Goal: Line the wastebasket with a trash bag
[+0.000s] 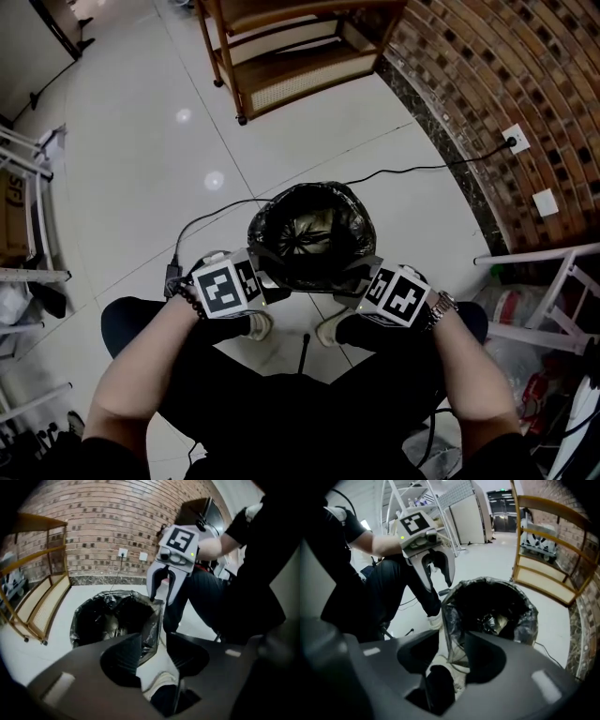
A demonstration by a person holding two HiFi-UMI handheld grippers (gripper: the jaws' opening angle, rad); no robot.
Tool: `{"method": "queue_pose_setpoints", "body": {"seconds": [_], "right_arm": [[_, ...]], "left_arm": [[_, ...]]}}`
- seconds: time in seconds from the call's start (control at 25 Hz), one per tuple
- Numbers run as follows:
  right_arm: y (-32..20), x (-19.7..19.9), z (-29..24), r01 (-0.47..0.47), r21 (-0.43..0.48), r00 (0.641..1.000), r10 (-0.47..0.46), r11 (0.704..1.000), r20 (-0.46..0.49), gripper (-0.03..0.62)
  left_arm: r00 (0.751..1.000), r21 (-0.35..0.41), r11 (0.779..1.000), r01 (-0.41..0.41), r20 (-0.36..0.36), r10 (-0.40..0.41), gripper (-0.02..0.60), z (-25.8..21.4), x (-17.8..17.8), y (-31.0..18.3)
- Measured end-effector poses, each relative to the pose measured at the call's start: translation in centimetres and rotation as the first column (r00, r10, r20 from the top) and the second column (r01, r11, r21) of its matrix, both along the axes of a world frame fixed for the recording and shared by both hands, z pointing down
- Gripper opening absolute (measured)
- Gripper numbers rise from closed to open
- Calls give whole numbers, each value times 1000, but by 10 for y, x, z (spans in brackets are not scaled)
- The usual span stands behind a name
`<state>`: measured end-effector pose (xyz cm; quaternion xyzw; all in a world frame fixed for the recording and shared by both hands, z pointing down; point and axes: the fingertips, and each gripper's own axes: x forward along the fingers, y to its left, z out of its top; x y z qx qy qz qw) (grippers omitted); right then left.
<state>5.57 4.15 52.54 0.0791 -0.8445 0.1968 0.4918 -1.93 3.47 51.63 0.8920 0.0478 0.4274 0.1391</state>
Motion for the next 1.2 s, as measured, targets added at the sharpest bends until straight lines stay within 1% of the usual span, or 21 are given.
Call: {"method": "queue_pose_setpoints", "body": {"seconds": [0.08, 0.2, 0.28, 0.36, 0.44, 0.52, 0.6, 0.68, 0.76, 0.84, 0.88, 0.92, 0.96, 1.0, 1.04, 1.08, 1.12, 1.2], "right_arm": [[13, -3, 19, 58, -31, 997, -59, 998, -45, 169], [35, -7, 37, 105, -92, 991, -112, 990, -72, 169], [45, -10, 40, 112, -113, 991, -120, 987, -67, 169], [51, -13, 43, 114, -125, 991, -122, 986, -62, 169], [55, -14, 47, 112, -139, 991, -121, 984, -60, 169], [59, -15, 51, 118, -151, 990, -128, 981, -58, 169], [61, -19, 51, 147, -141, 986, -156, 979, -53, 169], [60, -20, 43, 185, -114, 980, -192, 976, -54, 169], [56, -20, 26, 186, -93, 981, -189, 978, -30, 169], [40, -17, 3, 127, -66, 992, -126, 990, 11, 169], [26, -13, -6, 73, -43, 997, -71, 996, 30, 169], [7, -6, -13, -1, -16, 999, 1, 1000, 45, 169], [-15, 3, -16, -92, 15, 994, 91, 996, 54, 169], [-36, 15, -16, -196, 47, 980, 193, 979, 56, 169], [-55, 28, -13, -301, 77, 953, 298, 950, 48, 169], [-69, 40, -6, -394, 103, 919, 393, 913, 33, 169], [-79, 50, 2, -469, 122, 882, 471, 875, 14, 169], [-86, 66, 21, -576, 142, 811, 585, 805, -25, 169]], "left_arm": [[993, 2, 996, -90, 80, 90, 173, 24, 2, 21], [966, -18, 981, -193, 170, 194, 173, 49, -4, 44], [953, -52, 973, -224, 199, 230, 173, 56, -11, 54], [946, -77, 970, -230, 217, 242, 173, 63, -17, 60], [944, -67, 972, -225, 232, 235, 173, 69, -20, 58], [949, -83, 974, -211, 223, 224, 173, 60, -19, 57], [962, -89, 979, -183, 189, 197, 173, 46, -17, 51], [979, -75, 987, -139, 140, 149, 169, 29, -13, 39], [993, -81, 993, -87, 73, 93, 160, 15, -8, 31], [999, -64, 997, -37, 28, 39, 148, 9, -5, 20], [1000, -48, 999, -11, 22, 12, 141, 8, -5, 13], [1000, -33, 999, 15, 25, -14, 128, 8, -5, 7], [999, -18, 999, 38, 34, -37, 117, 8, -5, 2], [997, -1, 998, 58, 45, -58, 113, 10, -4, -1], [996, 20, 997, 72, 54, -73, 107, 14, -3, -3], [995, 41, 996, 77, 62, -80, 100, 18, 0, -4], [995, 62, 996, 70, 72, -74, 100, 23, 3, -2], [993, 93, 995, 26, 108, -36, 100, 36, 5, 5]]}}
